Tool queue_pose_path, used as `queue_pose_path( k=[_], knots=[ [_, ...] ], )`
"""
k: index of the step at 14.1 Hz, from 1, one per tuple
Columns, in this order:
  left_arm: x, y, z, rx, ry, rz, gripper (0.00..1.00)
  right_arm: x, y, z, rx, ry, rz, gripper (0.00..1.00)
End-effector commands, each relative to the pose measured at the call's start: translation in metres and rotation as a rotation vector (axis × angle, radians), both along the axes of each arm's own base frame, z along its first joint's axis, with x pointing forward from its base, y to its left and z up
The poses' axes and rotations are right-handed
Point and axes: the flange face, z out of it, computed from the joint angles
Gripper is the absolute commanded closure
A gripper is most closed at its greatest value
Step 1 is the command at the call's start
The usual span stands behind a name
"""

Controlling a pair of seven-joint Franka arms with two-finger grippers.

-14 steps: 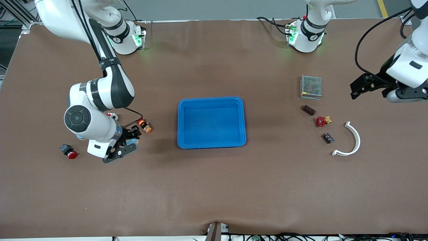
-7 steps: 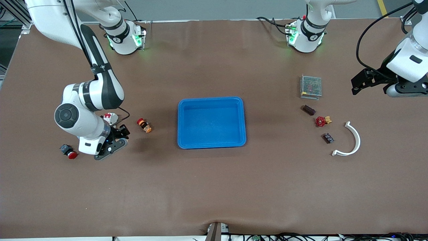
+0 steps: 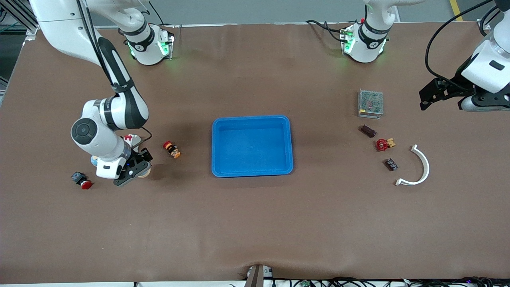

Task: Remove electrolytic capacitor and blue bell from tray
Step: 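Lower the bell beside the first bell and open the right gripper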

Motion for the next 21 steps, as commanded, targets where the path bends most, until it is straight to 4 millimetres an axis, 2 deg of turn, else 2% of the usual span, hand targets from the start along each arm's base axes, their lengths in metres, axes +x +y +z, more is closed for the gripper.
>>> queue_pose_path(
  k=[1,8,17,19,20,21],
  knots=[
    [-0.005,0.003,0.001,-0.006,-0.002,-0.015,0.0,-0.014,-0.003,-0.013,0.001,-0.029,0.02,0.56],
    [-0.002,0.005,-0.001,-0.007,-0.003,-0.012,0.0,-0.018,-0.002,-0.053,-0.003,-0.05,0.024,0.56],
    [0.001,0.004,-0.005,-0.005,0.003,-0.014,0.0,-0.019,-0.002,-0.062,-0.004,-0.05,0.026,0.53],
    [0.001,0.003,-0.005,-0.005,0.003,-0.016,0.0,-0.019,-0.003,-0.064,-0.003,-0.052,0.022,0.46],
    [0.001,0.003,-0.005,-0.005,0.003,-0.016,0.0,-0.019,-0.003,-0.063,-0.003,-0.053,0.02,0.34],
    [0.001,0.004,-0.005,-0.005,0.003,-0.014,0.0,-0.019,-0.003,-0.063,-0.003,-0.053,0.022,0.28]
  ],
)
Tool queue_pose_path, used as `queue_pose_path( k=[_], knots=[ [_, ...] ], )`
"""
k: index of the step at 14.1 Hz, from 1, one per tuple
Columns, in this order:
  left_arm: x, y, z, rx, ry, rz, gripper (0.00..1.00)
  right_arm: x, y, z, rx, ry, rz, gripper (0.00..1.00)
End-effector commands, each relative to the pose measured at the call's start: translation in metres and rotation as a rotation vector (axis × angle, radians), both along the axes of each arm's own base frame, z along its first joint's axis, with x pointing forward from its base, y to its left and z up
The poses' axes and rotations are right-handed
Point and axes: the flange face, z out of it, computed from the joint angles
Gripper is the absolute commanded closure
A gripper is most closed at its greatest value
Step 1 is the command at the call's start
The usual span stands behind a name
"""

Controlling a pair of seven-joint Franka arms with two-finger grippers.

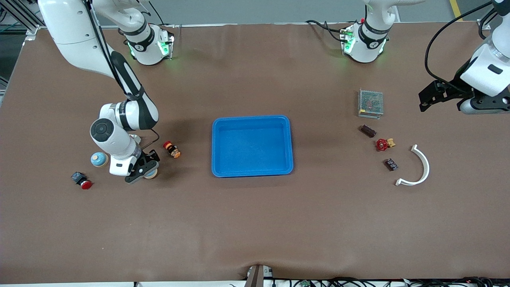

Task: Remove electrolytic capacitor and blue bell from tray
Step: 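Lower the bell beside the first bell and open the right gripper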

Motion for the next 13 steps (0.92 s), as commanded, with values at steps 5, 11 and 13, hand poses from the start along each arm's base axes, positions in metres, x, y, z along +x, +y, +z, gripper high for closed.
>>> queue_pose_path(
  k=[5,11,13],
  knots=[
    [-0.001,0.002,0.002,-0.002,-0.009,-0.023,0.0,0.001,-0.002,0.004,0.004,-0.014,0.008,0.0],
    [-0.004,0.001,0.005,-0.001,-0.012,-0.024,0.0,0.012,0.007,0.052,0.009,0.037,0.005,0.0],
    [-0.004,0.0,0.006,-0.002,-0.014,-0.026,0.0,0.018,0.009,0.084,0.007,0.102,0.005,0.0]
  ],
)
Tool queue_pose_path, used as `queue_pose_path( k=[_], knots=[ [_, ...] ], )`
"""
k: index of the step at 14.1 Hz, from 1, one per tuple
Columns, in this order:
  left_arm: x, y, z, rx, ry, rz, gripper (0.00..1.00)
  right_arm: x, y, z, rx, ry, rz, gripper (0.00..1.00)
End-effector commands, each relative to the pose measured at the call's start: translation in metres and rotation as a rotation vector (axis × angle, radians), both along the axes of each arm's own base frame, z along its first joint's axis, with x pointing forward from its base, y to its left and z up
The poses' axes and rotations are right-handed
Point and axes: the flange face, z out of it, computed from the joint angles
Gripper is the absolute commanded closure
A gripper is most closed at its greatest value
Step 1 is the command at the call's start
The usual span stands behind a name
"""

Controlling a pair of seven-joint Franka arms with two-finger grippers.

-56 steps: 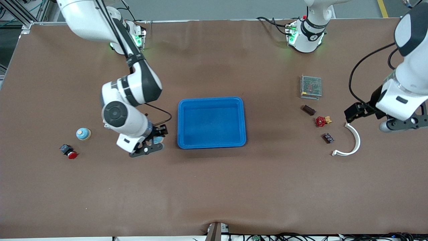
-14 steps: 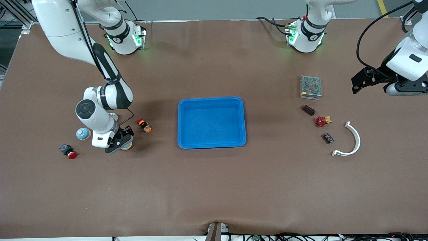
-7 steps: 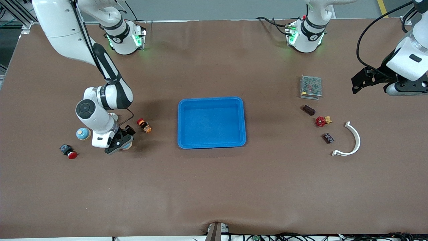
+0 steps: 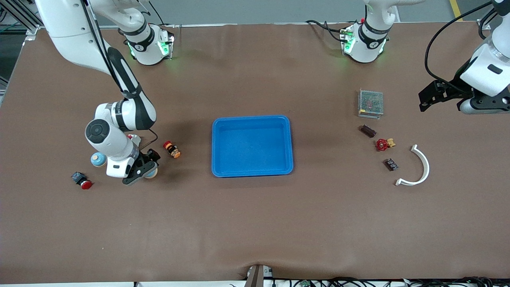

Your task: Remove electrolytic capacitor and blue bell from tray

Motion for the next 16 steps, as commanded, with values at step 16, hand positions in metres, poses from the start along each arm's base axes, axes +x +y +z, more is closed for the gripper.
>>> queue_pose_path(
  k=[16],
  knots=[
    [-0.005,-0.001,0.006,-0.001,-0.012,-0.026,0.0,-0.064,0.046,0.304,-0.078,0.143,-0.405,0.0]
  ],
)
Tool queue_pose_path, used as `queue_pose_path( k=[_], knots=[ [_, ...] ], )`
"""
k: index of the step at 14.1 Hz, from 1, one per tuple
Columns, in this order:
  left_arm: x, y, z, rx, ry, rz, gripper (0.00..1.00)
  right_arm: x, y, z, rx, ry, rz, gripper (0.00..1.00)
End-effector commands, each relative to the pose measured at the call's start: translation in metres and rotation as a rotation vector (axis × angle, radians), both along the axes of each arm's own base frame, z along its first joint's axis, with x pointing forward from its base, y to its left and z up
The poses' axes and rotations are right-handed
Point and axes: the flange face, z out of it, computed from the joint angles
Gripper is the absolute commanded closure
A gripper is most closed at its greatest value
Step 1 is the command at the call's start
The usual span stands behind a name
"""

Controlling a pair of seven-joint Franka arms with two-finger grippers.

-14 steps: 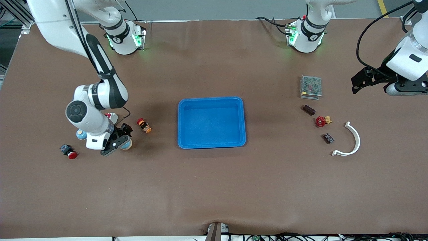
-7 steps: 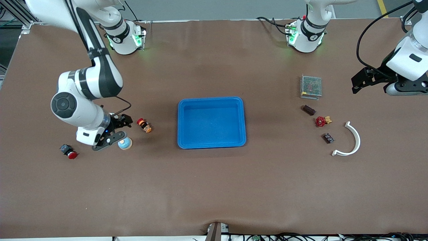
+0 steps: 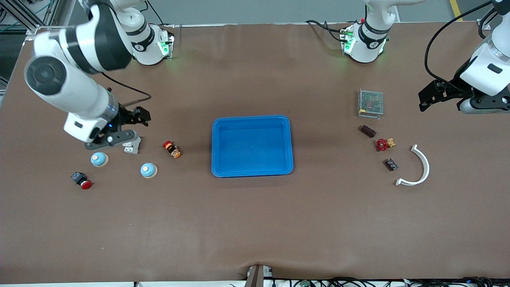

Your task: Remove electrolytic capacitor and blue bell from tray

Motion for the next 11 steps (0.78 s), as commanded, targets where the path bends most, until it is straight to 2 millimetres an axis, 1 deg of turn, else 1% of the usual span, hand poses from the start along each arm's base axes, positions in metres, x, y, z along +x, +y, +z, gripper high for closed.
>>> queue_pose_path(
  k=[1,3,4,6,8,10,11],
  knots=[
    [-0.004,0.0,0.005,-0.001,-0.01,-0.024,0.0,-0.021,-0.022,0.038,-0.033,-0.029,-0.036,0.0],
    [-0.004,0.0,0.005,-0.001,-0.01,-0.024,0.0,-0.028,-0.053,0.06,-0.029,-0.044,-0.088,0.0],
    [-0.004,0.0,0.005,-0.001,-0.01,-0.024,0.0,-0.031,-0.063,0.069,-0.026,-0.054,-0.106,0.0],
    [-0.004,0.0,0.005,-0.001,-0.012,-0.025,0.0,-0.031,-0.087,0.081,-0.019,-0.073,-0.139,0.0],
    [-0.004,0.0,0.005,-0.001,-0.012,-0.025,0.0,-0.028,-0.111,0.099,-0.021,-0.078,-0.186,0.0],
    [-0.006,-0.001,0.005,-0.003,-0.01,-0.026,0.0,-0.026,-0.13,0.106,-0.018,-0.098,-0.223,0.0],
    [-0.007,-0.001,0.006,-0.004,-0.005,-0.024,0.0,-0.025,-0.135,0.109,-0.017,-0.109,-0.232,0.0]
  ],
)
